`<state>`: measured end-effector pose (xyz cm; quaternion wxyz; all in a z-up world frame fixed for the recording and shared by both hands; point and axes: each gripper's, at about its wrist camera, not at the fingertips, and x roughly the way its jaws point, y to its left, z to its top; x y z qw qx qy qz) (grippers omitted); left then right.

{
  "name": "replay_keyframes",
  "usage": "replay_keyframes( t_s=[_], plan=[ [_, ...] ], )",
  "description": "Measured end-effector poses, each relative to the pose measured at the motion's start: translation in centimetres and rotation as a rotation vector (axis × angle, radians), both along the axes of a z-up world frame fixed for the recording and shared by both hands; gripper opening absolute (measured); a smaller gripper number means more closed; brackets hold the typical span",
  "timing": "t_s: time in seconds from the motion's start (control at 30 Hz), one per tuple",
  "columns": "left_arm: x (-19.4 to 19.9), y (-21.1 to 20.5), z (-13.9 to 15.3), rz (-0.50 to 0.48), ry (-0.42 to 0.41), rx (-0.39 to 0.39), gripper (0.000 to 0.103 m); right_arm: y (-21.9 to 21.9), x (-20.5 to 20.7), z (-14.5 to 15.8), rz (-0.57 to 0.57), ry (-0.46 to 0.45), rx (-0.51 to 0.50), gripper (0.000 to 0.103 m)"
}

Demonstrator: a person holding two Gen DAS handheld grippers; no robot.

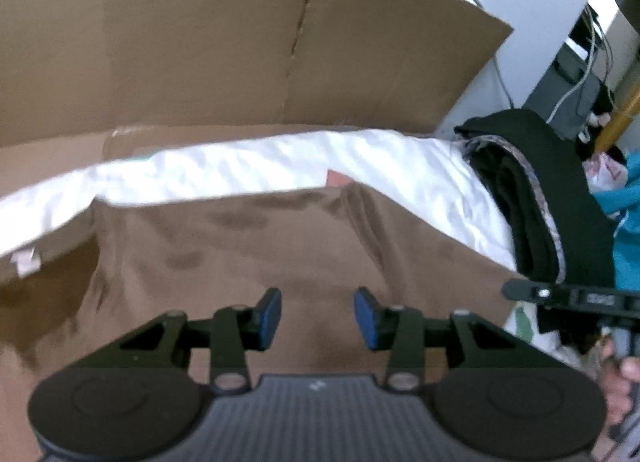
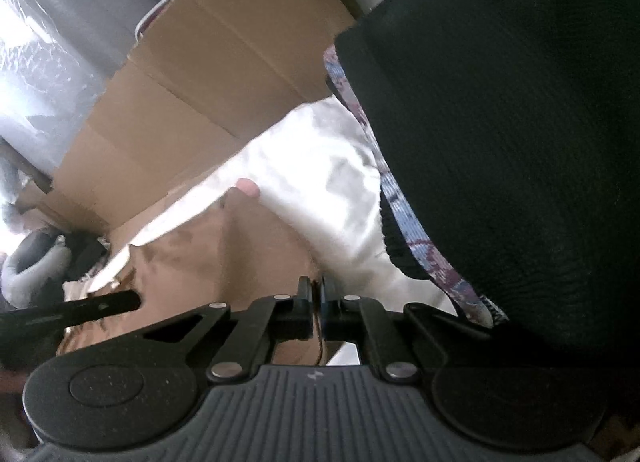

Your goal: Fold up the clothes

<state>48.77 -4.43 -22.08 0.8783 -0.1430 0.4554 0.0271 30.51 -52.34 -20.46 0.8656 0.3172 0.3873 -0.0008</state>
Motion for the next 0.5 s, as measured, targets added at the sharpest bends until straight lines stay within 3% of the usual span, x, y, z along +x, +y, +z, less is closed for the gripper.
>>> replay_keyframes(
  t_s=[0.17, 0.5],
  plan=[
    [2.9, -0.3, -0.3, -0.014, 0.001, 0.010, 0.012, -0.3, 0.2, 1.7, -0.019, -0.032, 0.043, 0.001],
    [7.1, -0.9, -0.7, -0.049, -0.026, 0.061, 0.010, 0.0, 0.9, 4.2, -0.067, -0.070, 0.113, 0.000]
  ],
)
